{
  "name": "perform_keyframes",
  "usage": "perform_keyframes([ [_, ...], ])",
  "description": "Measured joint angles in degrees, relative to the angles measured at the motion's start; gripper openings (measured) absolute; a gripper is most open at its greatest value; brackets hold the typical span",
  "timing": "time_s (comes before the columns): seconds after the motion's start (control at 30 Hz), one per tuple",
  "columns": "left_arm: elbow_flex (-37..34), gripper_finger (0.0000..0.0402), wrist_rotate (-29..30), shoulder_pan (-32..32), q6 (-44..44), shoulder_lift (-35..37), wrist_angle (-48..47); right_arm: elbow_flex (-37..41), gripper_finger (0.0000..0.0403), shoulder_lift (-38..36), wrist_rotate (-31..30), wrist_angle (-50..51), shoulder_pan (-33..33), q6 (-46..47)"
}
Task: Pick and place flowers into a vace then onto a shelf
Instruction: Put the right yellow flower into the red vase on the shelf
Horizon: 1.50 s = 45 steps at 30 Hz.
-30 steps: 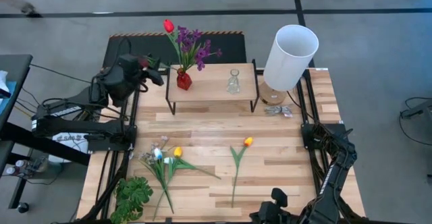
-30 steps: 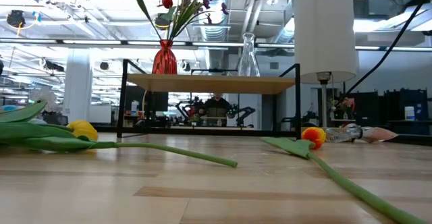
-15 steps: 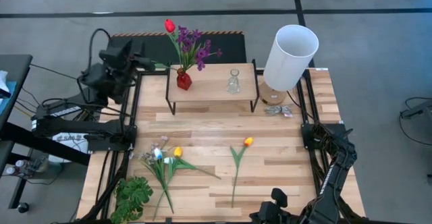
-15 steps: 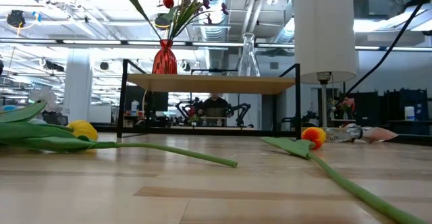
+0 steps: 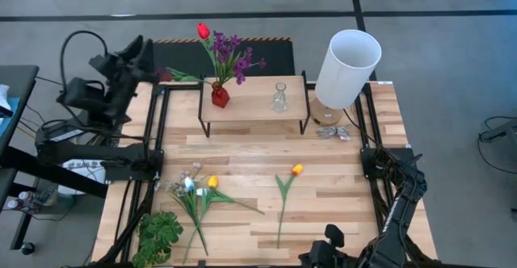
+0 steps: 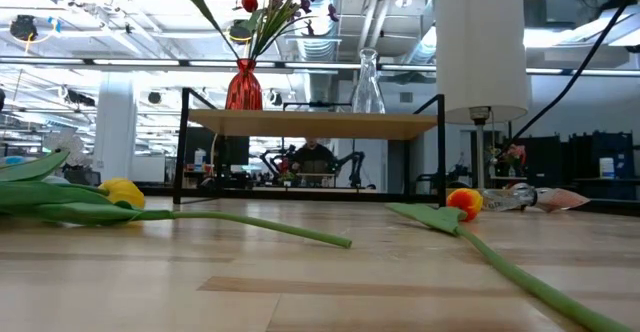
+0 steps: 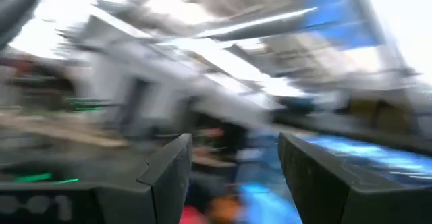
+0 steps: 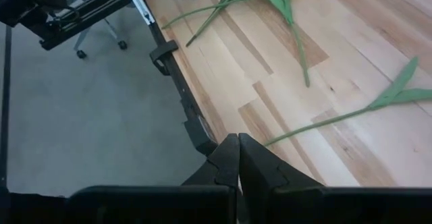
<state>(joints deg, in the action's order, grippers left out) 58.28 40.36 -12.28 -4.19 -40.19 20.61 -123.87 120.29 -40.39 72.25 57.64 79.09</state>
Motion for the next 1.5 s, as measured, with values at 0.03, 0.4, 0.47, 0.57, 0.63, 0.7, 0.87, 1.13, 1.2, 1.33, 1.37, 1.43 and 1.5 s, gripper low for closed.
perform_keyframes([
  [0.03, 0.02, 0.021, -4.67, 0.42, 2.02, 0.35, -0.54, 0.0, 0.0001, 0.0, 0.01, 0.28, -0.05, 0.0],
  [0.4, 0.09, 0.021, -51.62, 4.28, 28.12, -2.87, -24.35, 0.0, 0.0001, 0.0, 3.83, 0.8, -2.87, -1.55],
  [0.47, 0.09, 0.021, -55.45, 6.59, 30.73, -5.16, -30.99, 0.0, 0.0001, 0.0, 6.34, 0.79, -3.66, -1.53],
  [0.57, -0.05, 0.021, -53.38, 12.05, 33.12, -8.71, -40.74, 0.0, 0.0001, 0.0, 9.98, 0.78, -4.81, -1.23],
  [0.63, -0.02, 0.021, -49.31, 15.84, 33.33, -10.65, -45.02, 0.0, 0.0001, 0.0, 11.76, 0.78, -5.47, 0.21],
  [0.7, -0.02, 0.021, -44.98, 19.39, 33.38, -12.61, -48.39, 0.0, 0.0001, 0.0, 12.34, 0.86, -6.0, 2.65],
  [0.87, 0.02, 0.021, -28.75, 28.17, 35.66, -16.1, -52.04, 0.06, 0.0001, 0.0, 12.09, 3.0, -6.63, 14.59],
  [1.13, 0.02, 0.021, -4.08, 41.22, 41.88, -21.12, -60.19, 7.78, 0.0001, -0.09, 13.76, 5.28, -10.9, 45.09],
  [1.2, 0.02, 0.021, -1.1, 43.93, 43.62, -22.12, -61.89, 9.89, 0.0001, 0.06, 16.62, 5.06, -12.89, 47.06],
  [1.33, 0.02, 0.021, -0.49, 47.98, 44.08, -23.98, -62.4, 12.83, 0.0001, 0.03, 19.27, 3.86, -17.42, 45.18],
  [1.37, 0.02, 0.021, -0.58, 48.78, 44.35, -24.41, -62.26, 13.2, 0.0001, 0.04, 19.24, 3.98, -18.52, 43.95],
  [1.43, 0.01, 0.021, -0.66, 50.27, 44.66, -25.23, -62.29, 13.77, 0.0003, 0.0, 19.14, 3.86, -20.8, 41.29],
  [1.5, -0.36, 0.021, -0.68, 51.52, 44.73, -25.72, -61.96, 14.4, 0.0009, 0.02, 19.24, 4.0, -22.96, 37.47],
])
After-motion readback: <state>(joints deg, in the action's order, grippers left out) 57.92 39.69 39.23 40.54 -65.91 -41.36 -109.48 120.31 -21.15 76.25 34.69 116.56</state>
